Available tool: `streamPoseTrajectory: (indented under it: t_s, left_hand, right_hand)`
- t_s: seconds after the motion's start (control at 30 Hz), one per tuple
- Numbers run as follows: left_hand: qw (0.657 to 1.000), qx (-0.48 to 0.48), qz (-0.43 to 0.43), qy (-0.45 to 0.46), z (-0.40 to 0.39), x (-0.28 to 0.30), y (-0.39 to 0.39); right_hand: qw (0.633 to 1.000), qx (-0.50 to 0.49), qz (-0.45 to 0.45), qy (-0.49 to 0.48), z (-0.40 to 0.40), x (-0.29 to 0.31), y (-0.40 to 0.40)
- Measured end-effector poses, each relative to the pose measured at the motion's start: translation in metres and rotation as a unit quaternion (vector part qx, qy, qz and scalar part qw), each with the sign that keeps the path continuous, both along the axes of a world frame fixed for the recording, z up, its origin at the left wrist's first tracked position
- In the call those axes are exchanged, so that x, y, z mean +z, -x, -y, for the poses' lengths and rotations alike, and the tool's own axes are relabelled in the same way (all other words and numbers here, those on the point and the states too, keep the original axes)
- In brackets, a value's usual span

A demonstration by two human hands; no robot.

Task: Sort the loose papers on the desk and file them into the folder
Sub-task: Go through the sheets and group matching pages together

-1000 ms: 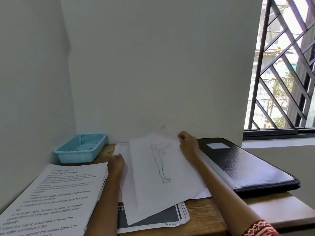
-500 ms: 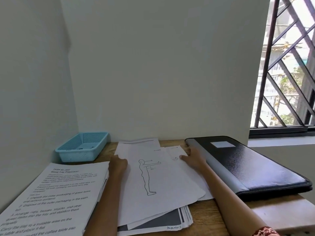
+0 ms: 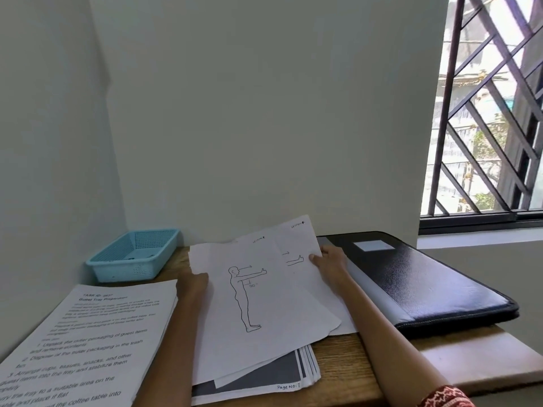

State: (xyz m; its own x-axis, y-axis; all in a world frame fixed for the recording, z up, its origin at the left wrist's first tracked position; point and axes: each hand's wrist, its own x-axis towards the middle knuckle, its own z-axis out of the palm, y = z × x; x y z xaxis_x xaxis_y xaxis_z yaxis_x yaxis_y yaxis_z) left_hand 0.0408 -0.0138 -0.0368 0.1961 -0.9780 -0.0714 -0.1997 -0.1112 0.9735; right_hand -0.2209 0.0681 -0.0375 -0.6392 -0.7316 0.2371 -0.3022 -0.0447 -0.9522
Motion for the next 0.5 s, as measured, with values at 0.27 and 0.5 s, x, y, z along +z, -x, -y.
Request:
streamPoseTrajectory:
  t_s: [0.27,0.5]
  left_hand:
    - [0.998,-0.033,-0.056,0.028,0.000,0.002,-0.001]
    - [0.990,-0.090,-0.109,0.018,-0.011,0.006,0.010]
  right_hand:
    - [0.994,0.088,0.060,-0.011,-0.003,0.005,-0.003]
    - [0.976,0.198,0.027,-0.091,-0.004,0.013,-0.021]
